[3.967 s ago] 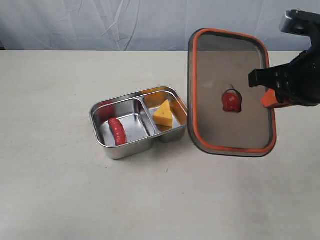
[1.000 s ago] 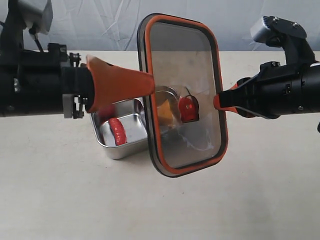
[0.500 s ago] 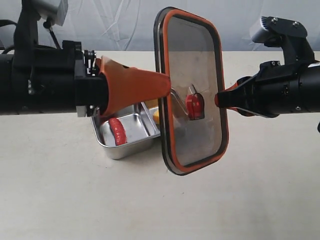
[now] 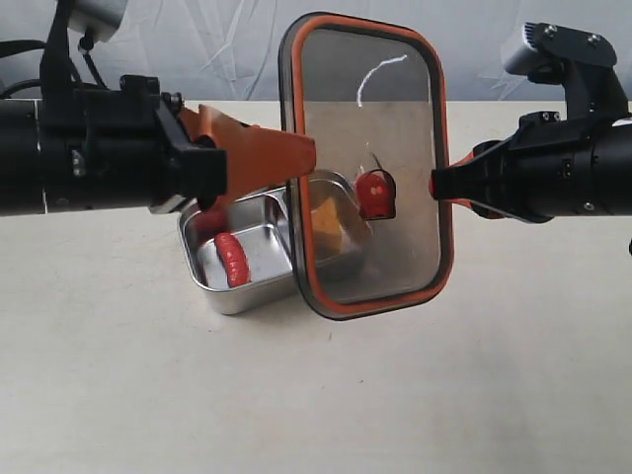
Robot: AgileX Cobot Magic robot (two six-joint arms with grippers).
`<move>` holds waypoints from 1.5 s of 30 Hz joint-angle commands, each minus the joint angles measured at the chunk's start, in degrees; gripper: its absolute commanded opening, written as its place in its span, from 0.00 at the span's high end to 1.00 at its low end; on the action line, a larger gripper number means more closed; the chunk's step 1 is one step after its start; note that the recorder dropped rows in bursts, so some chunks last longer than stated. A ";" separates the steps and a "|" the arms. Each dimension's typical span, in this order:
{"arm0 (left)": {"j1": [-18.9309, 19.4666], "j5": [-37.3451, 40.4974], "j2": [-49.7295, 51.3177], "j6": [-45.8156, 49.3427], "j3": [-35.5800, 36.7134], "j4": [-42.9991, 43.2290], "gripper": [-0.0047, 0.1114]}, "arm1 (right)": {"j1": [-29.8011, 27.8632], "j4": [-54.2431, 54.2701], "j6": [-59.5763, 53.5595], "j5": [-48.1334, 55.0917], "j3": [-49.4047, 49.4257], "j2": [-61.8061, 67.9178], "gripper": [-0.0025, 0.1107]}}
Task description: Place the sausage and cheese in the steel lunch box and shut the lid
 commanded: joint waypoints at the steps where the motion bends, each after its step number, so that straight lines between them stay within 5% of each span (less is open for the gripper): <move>1: -0.28 -2.71 0.60 0.12 -0.29 -0.11 0.57 | 0.60 0.81 -0.74 2.69 -0.26 -0.46 0.99; 28: -0.28 -5.97 0.82 0.12 -0.33 -2.17 0.57 | 0.60 1.41 0.56 0.02 -0.26 -0.46 0.99; 45: -0.41 -1.06 4.88 0.53 -1.47 -2.43 0.57 | 0.60 1.41 0.56 0.00 -0.26 -0.46 0.99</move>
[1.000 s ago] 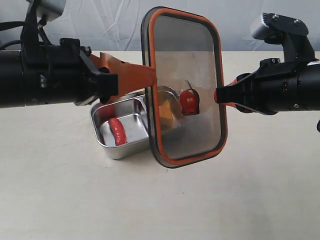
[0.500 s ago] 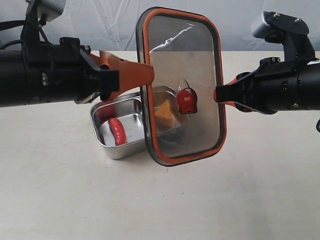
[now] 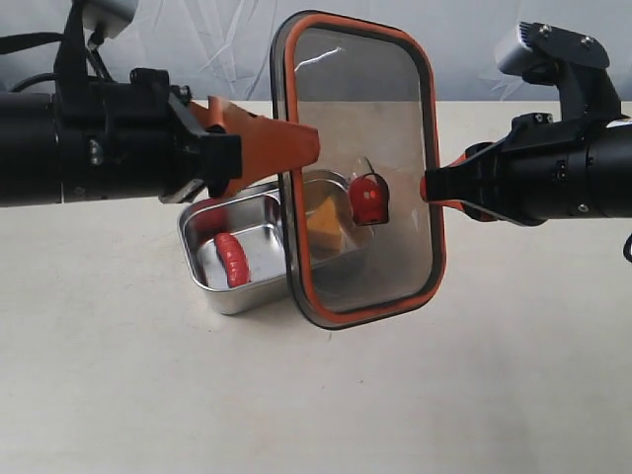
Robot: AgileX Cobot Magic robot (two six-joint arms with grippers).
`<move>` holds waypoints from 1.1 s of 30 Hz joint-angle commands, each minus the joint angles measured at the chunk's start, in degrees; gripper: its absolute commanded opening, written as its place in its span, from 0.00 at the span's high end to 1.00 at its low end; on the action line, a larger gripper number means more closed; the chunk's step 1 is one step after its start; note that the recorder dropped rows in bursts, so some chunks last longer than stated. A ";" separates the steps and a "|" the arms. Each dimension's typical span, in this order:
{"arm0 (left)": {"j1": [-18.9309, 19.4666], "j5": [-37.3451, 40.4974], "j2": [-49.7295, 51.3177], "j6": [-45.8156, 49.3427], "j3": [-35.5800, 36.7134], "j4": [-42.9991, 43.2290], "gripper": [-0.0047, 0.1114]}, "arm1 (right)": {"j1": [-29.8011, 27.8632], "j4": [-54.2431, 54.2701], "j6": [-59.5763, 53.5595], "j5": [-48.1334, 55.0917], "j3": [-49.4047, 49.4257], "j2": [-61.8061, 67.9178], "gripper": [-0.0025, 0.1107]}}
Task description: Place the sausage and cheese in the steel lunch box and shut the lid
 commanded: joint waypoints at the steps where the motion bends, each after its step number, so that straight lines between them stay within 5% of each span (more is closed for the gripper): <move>1: -0.41 0.75 3.27 0.19 -0.34 -0.91 0.57 | 0.25 0.37 -0.22 0.20 -0.26 -0.46 0.99; 6: -0.77 0.48 4.96 0.19 -0.34 -0.91 0.63 | 0.25 0.37 -0.34 0.20 -0.26 -0.46 0.99; 11: -0.77 0.36 5.05 1.06 -0.34 -0.91 0.96 | 0.25 0.27 -0.71 0.44 -0.26 -0.46 0.99; 20: -0.77 -1.05 5.05 2.07 -0.34 -0.91 0.96 | 0.25 -0.45 -0.71 -0.33 -0.26 -0.46 0.98; 22: -0.77 -2.71 4.68 2.07 -0.34 -0.91 0.96 | 0.25 -1.01 -0.58 -0.21 -0.26 -0.46 0.91; 27: -0.77 -6.58 3.67 2.19 -0.34 -0.91 0.96 | 0.13 -1.01 -0.05 -0.73 -0.26 -0.46 0.53; 33: -0.77 -14.90 2.94 3.40 -0.47 0.59 0.96 | 0.13 -7.04 5.31 -4.49 -0.26 -1.42 0.57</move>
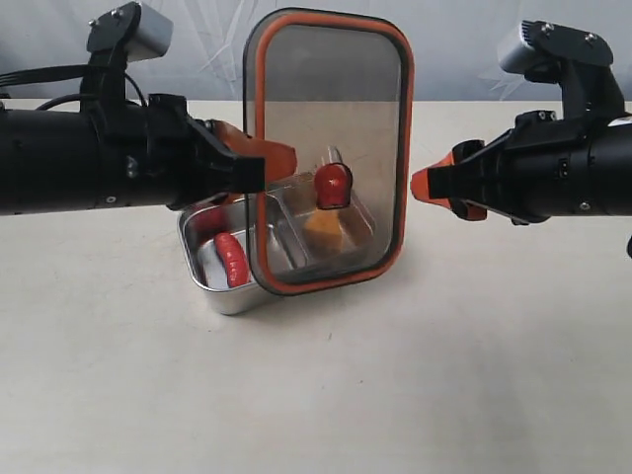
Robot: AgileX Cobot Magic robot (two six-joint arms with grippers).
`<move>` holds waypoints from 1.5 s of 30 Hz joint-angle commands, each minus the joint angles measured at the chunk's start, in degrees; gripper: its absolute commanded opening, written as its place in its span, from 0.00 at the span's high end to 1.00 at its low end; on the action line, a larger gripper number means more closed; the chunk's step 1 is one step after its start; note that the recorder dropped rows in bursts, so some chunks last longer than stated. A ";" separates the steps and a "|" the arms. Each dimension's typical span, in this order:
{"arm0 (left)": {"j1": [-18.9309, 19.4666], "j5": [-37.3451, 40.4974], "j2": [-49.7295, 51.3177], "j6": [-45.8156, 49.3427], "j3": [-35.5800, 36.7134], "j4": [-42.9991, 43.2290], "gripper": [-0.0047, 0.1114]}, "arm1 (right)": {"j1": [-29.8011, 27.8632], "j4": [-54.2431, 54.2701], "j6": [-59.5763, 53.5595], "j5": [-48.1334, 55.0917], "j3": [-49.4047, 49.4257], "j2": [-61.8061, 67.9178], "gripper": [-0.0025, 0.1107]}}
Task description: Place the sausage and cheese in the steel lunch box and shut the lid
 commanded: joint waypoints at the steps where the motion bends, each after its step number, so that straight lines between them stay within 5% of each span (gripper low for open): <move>1: -0.13 -6.98 -1.20 0.57 -0.72 1.79 0.96 | 0.13 -7.93 7.21 -3.97 -0.26 -1.91 0.62; 5: -0.13 -12.01 -2.90 0.57 -2.17 8.59 0.96 | 0.13 -23.90 21.63 -5.33 -0.26 -4.74 0.98; 10: -0.13 -17.76 -4.13 0.57 -4.23 21.48 0.96 | 0.13 -35.73 33.15 -4.33 -0.26 -6.87 0.98; 17: -0.13 -20.43 -3.21 0.57 -4.31 40.63 0.96 | 0.13 -36.37 33.62 -2.61 -0.26 -7.01 0.98; 25: -0.13 -19.06 -1.72 0.57 -4.01 72.85 0.96 | 0.13 -37.56 33.62 -1.43 -0.26 -7.01 0.98; 31: -0.13 -30.24 -1.72 0.68 -0.41 74.83 0.96 | 0.13 -37.81 33.73 -0.46 -0.26 -7.01 0.98; 36: -0.38 -32.34 -0.03 4.35 3.18 75.02 0.96 | 0.13 -37.81 34.38 -0.46 -0.26 -7.01 0.98; 45: -7.13 -47.06 8.31 13.57 6.98 70.89 0.96 | 0.13 -38.50 35.25 2.34 -0.26 -7.01 0.98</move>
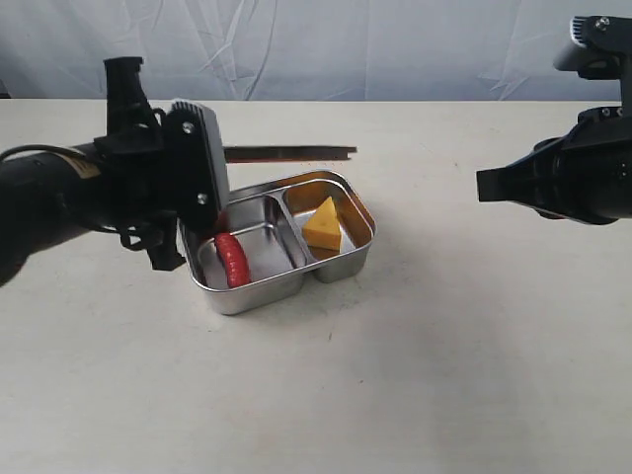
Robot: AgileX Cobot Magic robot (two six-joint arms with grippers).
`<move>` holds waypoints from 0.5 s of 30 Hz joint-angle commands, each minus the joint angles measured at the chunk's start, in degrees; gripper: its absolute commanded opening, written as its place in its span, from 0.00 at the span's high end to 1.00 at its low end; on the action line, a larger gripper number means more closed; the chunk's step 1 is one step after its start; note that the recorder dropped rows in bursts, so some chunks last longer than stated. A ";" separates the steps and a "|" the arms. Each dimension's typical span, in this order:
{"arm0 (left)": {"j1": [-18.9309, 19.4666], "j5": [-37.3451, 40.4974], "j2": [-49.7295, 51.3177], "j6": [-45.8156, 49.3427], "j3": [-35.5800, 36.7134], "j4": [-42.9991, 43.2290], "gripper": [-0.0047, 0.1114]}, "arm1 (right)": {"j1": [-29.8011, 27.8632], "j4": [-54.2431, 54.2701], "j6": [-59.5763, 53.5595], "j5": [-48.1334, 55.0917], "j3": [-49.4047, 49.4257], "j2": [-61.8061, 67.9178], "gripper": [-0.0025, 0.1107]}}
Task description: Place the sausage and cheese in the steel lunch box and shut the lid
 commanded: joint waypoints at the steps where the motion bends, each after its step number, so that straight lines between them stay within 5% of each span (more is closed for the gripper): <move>1: -3.67 -7.57 4.58 10.24 1.10 -7.60 0.96 | 0.13 -1.46 0.25 1.69 -0.26 -0.24 0.98; 6: -7.22 -17.34 9.23 21.69 1.62 -21.59 0.96 | 0.13 -2.25 0.40 2.11 -0.26 -0.24 0.98; 15: -11.03 -16.71 14.43 22.24 1.62 -29.49 0.96 | 0.13 -2.51 0.51 2.52 -0.26 -0.24 0.98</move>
